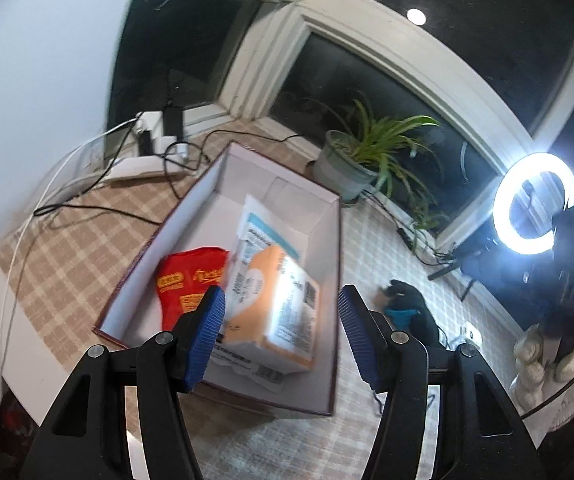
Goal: Organize soft objects
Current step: 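Move both tools toward the black knit glove on the floor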
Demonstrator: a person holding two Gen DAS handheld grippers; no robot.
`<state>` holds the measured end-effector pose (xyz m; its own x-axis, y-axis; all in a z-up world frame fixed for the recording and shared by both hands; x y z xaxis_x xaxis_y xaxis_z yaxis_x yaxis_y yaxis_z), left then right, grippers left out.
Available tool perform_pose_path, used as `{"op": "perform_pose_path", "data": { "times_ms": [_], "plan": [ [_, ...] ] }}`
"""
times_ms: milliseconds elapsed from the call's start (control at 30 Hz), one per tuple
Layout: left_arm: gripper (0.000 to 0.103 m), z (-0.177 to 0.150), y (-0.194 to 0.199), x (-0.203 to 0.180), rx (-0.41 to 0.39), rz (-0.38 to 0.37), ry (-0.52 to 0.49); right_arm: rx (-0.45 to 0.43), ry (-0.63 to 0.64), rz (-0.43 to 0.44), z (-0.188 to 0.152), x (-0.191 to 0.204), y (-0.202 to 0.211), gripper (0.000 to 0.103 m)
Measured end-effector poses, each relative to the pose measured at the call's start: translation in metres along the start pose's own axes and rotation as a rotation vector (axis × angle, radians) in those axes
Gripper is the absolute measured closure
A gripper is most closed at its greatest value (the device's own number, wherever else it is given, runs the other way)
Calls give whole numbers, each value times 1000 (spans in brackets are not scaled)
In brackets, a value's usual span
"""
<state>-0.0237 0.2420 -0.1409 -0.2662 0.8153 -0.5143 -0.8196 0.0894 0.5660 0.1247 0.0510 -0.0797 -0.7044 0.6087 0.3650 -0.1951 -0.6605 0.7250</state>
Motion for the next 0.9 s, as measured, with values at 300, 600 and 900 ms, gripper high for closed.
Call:
{"op": "perform_pose_path", "data": {
  "times_ms": [300, 600, 900],
  "plan": [
    [45, -9, -7, -39, 39, -83, -86, -97, -228, -136, -99, -82, 55, 36],
    [45, -27, -27, -77, 112, -148, -162, -53, -440, -325, -190, -142, 47, 36],
    [45, -56, -59, -101, 225, -195, -203, -55, -512, -363, -218, -145, 27, 36]
  ]
}}
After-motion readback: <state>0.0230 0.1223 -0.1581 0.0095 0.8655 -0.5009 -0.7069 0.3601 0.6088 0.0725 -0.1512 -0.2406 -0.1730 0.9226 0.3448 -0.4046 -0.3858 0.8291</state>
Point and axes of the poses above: each gripper's, at about its wrist camera, not at the fingertips, and y roughly against the way its jaws point, x to its left, z to its top, the point moved 3 cm from there along -y, roughly the way its jaws point, and after that the axes turned 8 degrees about -z, right-handed, at the moved point
